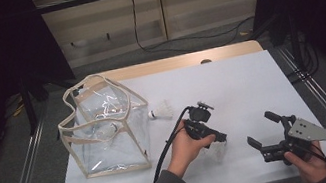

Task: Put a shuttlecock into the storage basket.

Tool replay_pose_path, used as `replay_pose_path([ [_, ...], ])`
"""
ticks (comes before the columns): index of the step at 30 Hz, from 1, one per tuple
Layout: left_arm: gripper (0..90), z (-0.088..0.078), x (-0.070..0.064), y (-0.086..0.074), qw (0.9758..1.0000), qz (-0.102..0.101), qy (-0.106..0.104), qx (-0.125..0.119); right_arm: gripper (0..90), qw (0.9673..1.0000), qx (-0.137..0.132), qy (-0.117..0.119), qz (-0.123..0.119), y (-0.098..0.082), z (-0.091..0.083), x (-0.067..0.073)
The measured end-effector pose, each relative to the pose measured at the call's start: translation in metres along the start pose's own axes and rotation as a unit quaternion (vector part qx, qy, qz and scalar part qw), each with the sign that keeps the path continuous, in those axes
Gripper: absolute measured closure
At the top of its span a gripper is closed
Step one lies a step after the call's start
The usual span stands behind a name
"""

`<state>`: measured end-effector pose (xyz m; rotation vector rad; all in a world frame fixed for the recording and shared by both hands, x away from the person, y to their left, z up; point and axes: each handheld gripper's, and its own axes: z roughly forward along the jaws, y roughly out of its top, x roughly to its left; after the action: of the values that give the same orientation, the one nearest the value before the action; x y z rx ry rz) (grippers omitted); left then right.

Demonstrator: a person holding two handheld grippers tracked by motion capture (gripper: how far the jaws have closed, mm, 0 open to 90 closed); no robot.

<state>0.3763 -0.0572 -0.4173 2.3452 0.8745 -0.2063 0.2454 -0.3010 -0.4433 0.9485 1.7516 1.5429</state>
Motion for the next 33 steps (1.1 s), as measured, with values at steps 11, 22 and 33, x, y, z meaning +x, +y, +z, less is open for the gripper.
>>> replay_pose_path([
  [11, 36.9, 0.013, -0.005, -0.003, 0.9998, 0.006, -0.013, 0.012, 0.3, 1.0000, -0.001, 0.000, -0.001, 0.000, 0.000, 0.000],
  [22, 48.3, 0.021, -0.010, -0.005, 0.9994, 0.015, -0.020, 0.026, 0.3, 1.0000, -0.001, 0.000, -0.001, 0.000, 0.000, 0.000],
  [33, 58.6, 0.021, -0.012, -0.005, 0.9994, 0.024, -0.003, 0.025, 0.4, 1.0000, 0.001, -0.001, -0.003, 0.000, 0.001, 0.000],
])
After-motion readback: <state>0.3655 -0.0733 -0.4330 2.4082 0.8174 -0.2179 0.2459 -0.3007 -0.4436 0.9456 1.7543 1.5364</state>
